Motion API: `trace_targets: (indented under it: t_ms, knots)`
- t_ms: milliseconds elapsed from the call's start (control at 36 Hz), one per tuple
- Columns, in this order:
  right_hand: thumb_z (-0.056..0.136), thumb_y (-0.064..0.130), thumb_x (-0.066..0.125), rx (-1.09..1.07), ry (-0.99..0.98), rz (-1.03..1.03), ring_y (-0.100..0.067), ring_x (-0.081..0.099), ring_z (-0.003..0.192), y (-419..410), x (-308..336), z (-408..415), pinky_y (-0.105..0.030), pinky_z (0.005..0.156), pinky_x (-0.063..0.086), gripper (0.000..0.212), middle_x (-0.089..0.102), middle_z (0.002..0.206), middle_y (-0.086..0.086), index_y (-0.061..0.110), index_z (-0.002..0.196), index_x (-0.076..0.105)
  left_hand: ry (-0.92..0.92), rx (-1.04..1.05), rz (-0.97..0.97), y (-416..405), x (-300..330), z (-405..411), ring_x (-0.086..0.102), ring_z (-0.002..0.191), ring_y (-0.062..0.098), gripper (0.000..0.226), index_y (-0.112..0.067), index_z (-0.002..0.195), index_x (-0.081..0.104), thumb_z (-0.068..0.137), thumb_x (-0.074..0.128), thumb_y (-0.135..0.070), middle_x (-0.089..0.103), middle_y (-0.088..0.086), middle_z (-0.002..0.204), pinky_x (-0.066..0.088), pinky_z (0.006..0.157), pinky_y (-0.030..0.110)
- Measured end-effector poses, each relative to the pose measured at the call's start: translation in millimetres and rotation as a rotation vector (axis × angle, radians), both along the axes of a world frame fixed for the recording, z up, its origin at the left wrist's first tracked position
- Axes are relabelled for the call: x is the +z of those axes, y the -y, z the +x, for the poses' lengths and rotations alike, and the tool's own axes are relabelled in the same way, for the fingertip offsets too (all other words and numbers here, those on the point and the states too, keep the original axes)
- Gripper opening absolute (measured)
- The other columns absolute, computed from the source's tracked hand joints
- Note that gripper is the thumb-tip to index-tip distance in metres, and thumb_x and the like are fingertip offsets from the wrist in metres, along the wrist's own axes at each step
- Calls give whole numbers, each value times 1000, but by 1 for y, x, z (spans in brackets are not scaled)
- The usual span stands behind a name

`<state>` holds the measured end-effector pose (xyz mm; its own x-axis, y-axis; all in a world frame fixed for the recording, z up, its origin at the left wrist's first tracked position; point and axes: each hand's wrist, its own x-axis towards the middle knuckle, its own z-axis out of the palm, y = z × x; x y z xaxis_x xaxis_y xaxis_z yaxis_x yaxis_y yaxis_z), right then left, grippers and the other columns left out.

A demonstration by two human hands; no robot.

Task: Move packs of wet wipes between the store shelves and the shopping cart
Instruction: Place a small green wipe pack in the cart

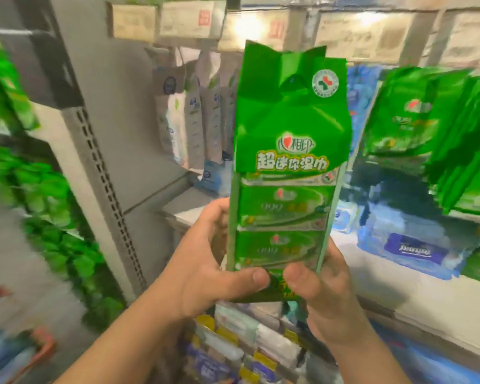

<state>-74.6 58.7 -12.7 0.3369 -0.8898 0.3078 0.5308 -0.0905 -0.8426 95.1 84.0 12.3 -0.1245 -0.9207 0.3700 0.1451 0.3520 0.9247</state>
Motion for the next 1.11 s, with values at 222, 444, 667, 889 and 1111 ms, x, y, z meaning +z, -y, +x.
trace_targets:
  t_ms: [222, 444, 667, 889, 1111]
  knots:
    - [71, 30, 89, 240, -32, 46, -38, 70, 108, -22, -10, 96, -44, 84, 59, 87, 71, 122, -22, -6, 138, 47, -104, 319, 94, -59, -12, 81, 61, 124, 28, 101, -10, 139, 47, 57, 92, -50, 63, 9, 134, 53, 96, 36]
    - [55, 46, 97, 495, -131, 106, -36, 73, 103, -66, -6, 212, -39, 78, 61, 105, 74, 116, -20, -5, 134, 50, -187, 560, 169, -140, -36, 179, 65, 118, 33, 99, -14, 134, 52, 49, 96, -40, 67, 10, 129, 54, 96, 50]
    - [44, 47, 100, 643, -226, 216, -49, 68, 106, -129, -18, 351, -60, 82, 59, 112, 68, 122, -28, 1, 136, 55, -264, 746, 287, -231, -67, 286, 67, 114, 30, 99, -19, 129, 53, 44, 97, -45, 69, 8, 125, 57, 92, 48]
    - [57, 41, 94, 914, -371, 271, -44, 68, 109, -171, -52, 455, -54, 88, 58, 96, 65, 127, -31, 0, 135, 58, -382, 844, 411, -292, -95, 383, 65, 119, 30, 92, -19, 132, 55, 53, 91, -48, 66, 6, 131, 50, 99, 51]
    - [67, 31, 83, 1000, -625, 345, -34, 74, 95, -183, -87, 537, -42, 78, 61, 70, 73, 114, -24, 0, 127, 64, -814, 931, 416, -295, -113, 455, 65, 114, 42, 77, -4, 129, 63, 59, 82, -32, 68, 23, 123, 52, 98, 57]
